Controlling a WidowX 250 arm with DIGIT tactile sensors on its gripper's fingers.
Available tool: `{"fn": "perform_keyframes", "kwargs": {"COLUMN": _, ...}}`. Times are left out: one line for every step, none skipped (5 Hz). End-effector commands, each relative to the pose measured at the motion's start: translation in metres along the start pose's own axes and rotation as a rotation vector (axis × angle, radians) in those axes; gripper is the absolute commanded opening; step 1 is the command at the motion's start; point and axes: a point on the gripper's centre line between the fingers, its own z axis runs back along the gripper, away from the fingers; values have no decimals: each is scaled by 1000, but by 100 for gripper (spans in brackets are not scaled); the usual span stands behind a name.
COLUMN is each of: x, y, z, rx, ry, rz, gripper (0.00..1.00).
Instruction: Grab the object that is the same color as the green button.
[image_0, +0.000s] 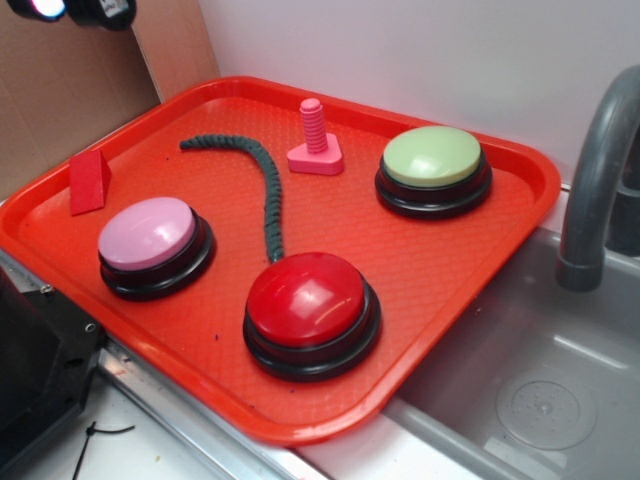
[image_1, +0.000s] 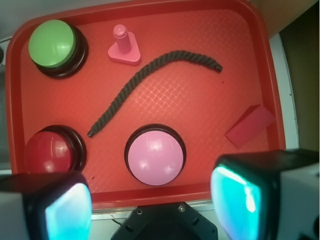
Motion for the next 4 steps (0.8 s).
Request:
{"fn": "perform_keyframes", "kwargs": {"x": 0, "y": 0, "z": 0, "rx": 0, "ry": 0, "rz": 0, "gripper": 100}}
{"fn": "perform_keyframes", "kwargs": {"x": 13, "y": 1, "z": -16, "rx": 2, "ry": 7, "rz": 101, "gripper": 100}}
{"fn": "perform_keyframes", "kwargs": {"x": 29, "y": 4, "z": -36, "rx": -14, "ry": 4, "rz": 260, "gripper": 100}}
{"fn": "perform_keyframes", "kwargs": {"x": 45, "y": 6, "z": -62, "rx": -25, "ry": -15, "rz": 451, "gripper": 100}}
